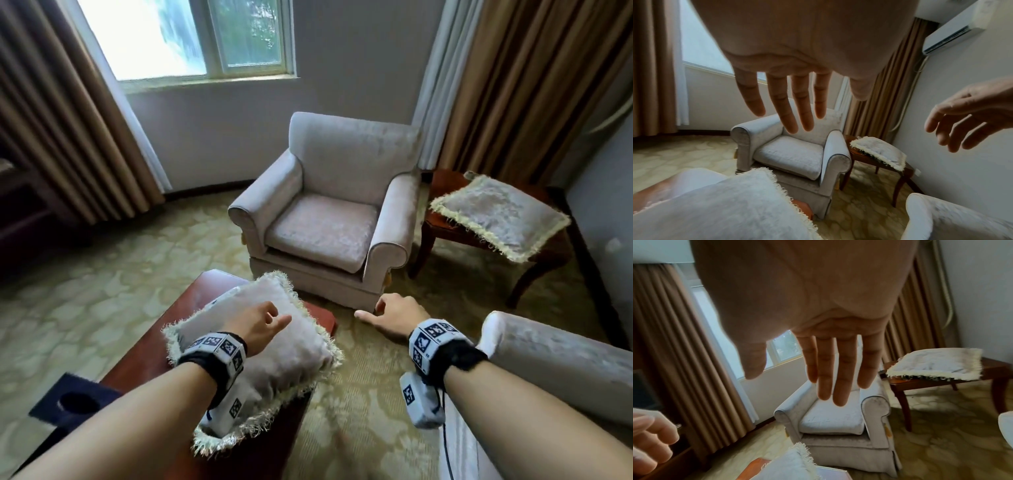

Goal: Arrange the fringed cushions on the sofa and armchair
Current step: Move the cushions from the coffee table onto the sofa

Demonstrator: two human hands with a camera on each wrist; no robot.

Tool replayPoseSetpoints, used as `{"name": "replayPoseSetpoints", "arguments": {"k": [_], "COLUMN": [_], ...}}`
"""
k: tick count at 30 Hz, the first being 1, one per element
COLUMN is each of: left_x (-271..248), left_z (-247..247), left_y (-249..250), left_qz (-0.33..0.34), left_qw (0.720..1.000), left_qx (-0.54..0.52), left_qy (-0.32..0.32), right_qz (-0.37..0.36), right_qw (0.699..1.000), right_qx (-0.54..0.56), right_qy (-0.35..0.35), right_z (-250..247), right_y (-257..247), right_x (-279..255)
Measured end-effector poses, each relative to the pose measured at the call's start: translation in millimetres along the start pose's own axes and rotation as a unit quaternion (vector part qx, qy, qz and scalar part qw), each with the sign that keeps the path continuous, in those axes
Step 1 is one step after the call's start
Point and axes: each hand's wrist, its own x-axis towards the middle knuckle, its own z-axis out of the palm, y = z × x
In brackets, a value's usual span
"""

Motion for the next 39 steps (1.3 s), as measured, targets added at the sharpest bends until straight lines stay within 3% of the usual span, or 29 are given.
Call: {"name": "replayPoseSetpoints", "arguments": {"k": [7, 15, 21, 30, 39], "left_x": [41, 51, 52, 105, 207], "left_z": [-9, 9, 6, 23, 100], "left_y": [-31, -29, -71, -197, -299], "left_qz": [-0.116, -0.203, -0.291, -0.388, -0.416], "left_qw": [0.991, 0.976, 0.953, 0.912, 0.895], "left_qx": [-0.001, -0.050, -0.071, -0.133, -0.123], "left_qy": [0.068, 0.056, 0.048, -0.006, -0.101], "right_qz": [-0.089, -0.139, -0.154, -0.111, -0.062], "right_qw": [0.994, 0.979, 0.969, 0.962, 0.942], "right_qx": [-0.050, -0.100, -0.121, -0.157, -0.212], "right_qy": [-0.042, -0.112, -0.150, -0.192, -0.254], "right_z": [-16, -17, 5, 79, 193], "right_y": [-26, -43, -83, -162, -214], "right_x": [105, 186, 225, 302, 408]}}
